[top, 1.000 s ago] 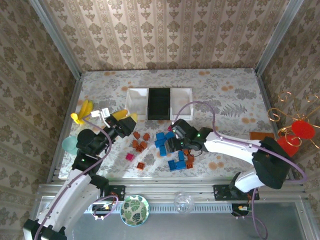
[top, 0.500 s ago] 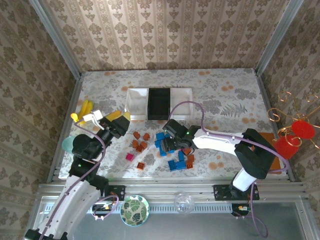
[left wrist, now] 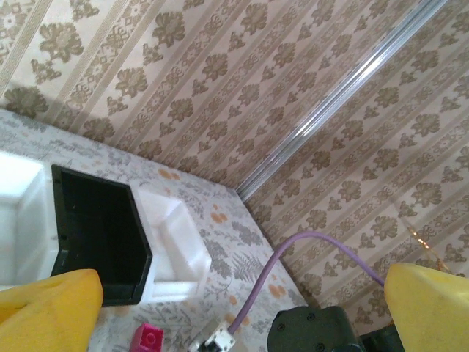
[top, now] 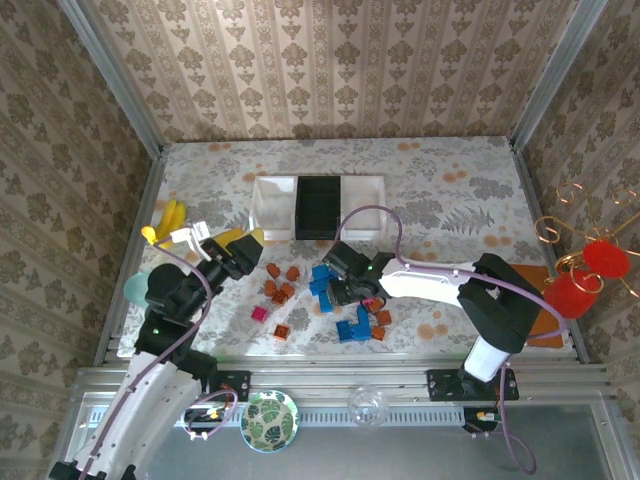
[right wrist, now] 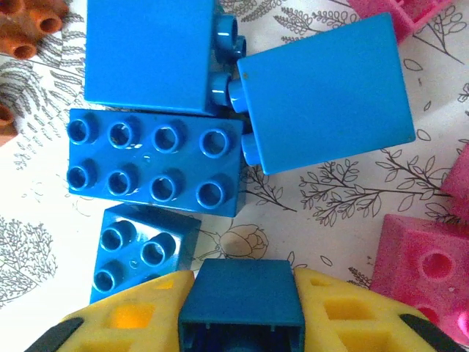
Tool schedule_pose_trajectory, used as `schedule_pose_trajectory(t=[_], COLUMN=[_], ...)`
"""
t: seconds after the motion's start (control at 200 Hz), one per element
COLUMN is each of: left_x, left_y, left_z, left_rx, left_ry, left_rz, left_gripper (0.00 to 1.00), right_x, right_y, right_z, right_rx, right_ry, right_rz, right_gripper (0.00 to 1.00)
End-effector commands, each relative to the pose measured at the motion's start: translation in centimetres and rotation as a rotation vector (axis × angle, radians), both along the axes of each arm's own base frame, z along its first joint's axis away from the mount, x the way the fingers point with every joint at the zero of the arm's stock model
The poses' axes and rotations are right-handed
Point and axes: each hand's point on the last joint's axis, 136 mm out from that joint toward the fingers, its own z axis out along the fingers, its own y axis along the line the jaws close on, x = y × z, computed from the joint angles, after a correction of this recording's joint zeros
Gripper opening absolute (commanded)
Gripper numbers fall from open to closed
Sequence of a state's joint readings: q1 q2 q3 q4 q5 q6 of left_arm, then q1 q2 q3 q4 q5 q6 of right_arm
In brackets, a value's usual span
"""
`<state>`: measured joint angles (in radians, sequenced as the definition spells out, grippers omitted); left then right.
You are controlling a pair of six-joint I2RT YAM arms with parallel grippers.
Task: Sort the legos into containers by color
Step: Pick up the lego from the bottom-center of the table, then place the lego in the container.
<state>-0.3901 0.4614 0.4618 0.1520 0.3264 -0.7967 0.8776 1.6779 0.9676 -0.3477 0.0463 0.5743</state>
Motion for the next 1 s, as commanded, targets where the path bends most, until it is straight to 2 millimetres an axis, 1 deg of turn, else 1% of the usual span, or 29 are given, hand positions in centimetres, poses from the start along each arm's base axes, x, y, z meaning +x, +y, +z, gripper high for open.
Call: schedule_pose_trajectory(t=[0.0, 0.07, 0.105, 0.175, 0.19, 0.235, 0.295, 0.355, 0.4, 0.47, 0.55, 0.635, 0.655, 0.685, 0.755, 0.815, 0.855, 0.88, 0.915, 0.995], left_x=[-0.4, -0.4, -0.4, -0.7, -0.7, -0.5, -0.3, -0.1, -0.1, -0.2, -0.6, -1.2, -1.6, -1.9, -2.6, -3.2, -3.6, -3.8, -4.2, -5.0], left_y=[-0.2, -0.3, -0.2, -0.5, -0.5, -0.3, -0.2, 0.0, 0.2, 0.8, 1.8, 2.8, 2.6, 2.7, 3.1, 3.5, 3.8, 3.9, 4.2, 4.3], left_z=[0.9, 0.7, 0.5, 0.0, -0.2, -1.4, -3.4, -5.6, -7.1, -9.6, -11.9, -14.0, -14.4, -14.8, -16.1, -17.3, -18.0, -18.5, -19.0, -20.5], left_rx=[0.054, 0.058, 0.064, 0.107, 0.117, 0.152, 0.21, 0.258, 0.285, 0.325, 0.372, 0.433, 0.452, 0.472, 0.513, 0.544, 0.56, 0.569, 0.582, 0.607], left_ry=[-0.013, 0.0, 0.013, 0.019, 0.027, 0.077, 0.154, 0.237, 0.292, 0.376, 0.454, 0.526, 0.534, 0.548, 0.586, 0.628, 0.658, 0.676, 0.698, 0.741], left_rz=[-0.021, -0.029, -0.028, -0.049, -0.05, -0.041, -0.032, -0.025, -0.016, 0.014, 0.062, 0.119, 0.109, 0.118, 0.14, 0.158, 0.167, 0.171, 0.179, 0.185], left_gripper=[1.0, 1.0, 1.0, 1.0, 1.0, 1.0, 1.0, 0.99, 0.97, 0.94, 0.92, 0.91, 0.91, 0.91, 0.9, 0.89, 0.88, 0.87, 0.85, 0.83], right_x=[1.0, 1.9, 2.5, 4.4, 4.7, 6.3, 8.4, 10.7, 12.8, 15.3, 18.2, 20.6, 21.1, 21.7, 22.8, 23.2, 23.2, 23.2, 22.9, 22.0], right_y=[0.1, -0.6, -1.1, -2.7, -2.9, -4.1, -5.4, -6.6, -7.3, -7.6, -7.9, -8.2, -8.3, -8.4, -8.3, -8.0, -8.0, -7.9, -7.7, -7.6], right_z=[2.7, 4.4, 5.5, 8.1, 8.4, 10.1, 11.7, 12.4, 12.4, 12.0, 11.2, 9.9, 9.5, 9.1, 7.8, 7.5, 7.6, 7.9, 8.4, 9.6], right_rx=[0.044, 0.081, 0.104, 0.146, 0.15, 0.175, 0.191, 0.186, 0.185, 0.185, 0.179, 0.163, 0.158, 0.153, 0.137, 0.132, 0.139, 0.148, 0.167, 0.202], right_ry=[-0.064, -0.099, -0.12, -0.174, -0.18, -0.215, -0.256, -0.283, -0.287, -0.279, -0.269, -0.247, -0.239, -0.231, -0.205, -0.196, -0.197, -0.201, -0.208, -0.235], right_rz=[-0.011, -0.04, -0.056, -0.103, -0.112, -0.151, -0.192, -0.235, -0.263, -0.289, -0.32, -0.352, -0.358, -0.364, -0.37, -0.366, -0.367, -0.367, -0.365, -0.359], right_gripper=[0.29, 0.28, 0.27, 0.27, 0.27, 0.27, 0.27, 0.27, 0.27, 0.27, 0.27, 0.27, 0.28, 0.29, 0.36, 0.49, 0.59, 0.61, 0.64, 0.66])
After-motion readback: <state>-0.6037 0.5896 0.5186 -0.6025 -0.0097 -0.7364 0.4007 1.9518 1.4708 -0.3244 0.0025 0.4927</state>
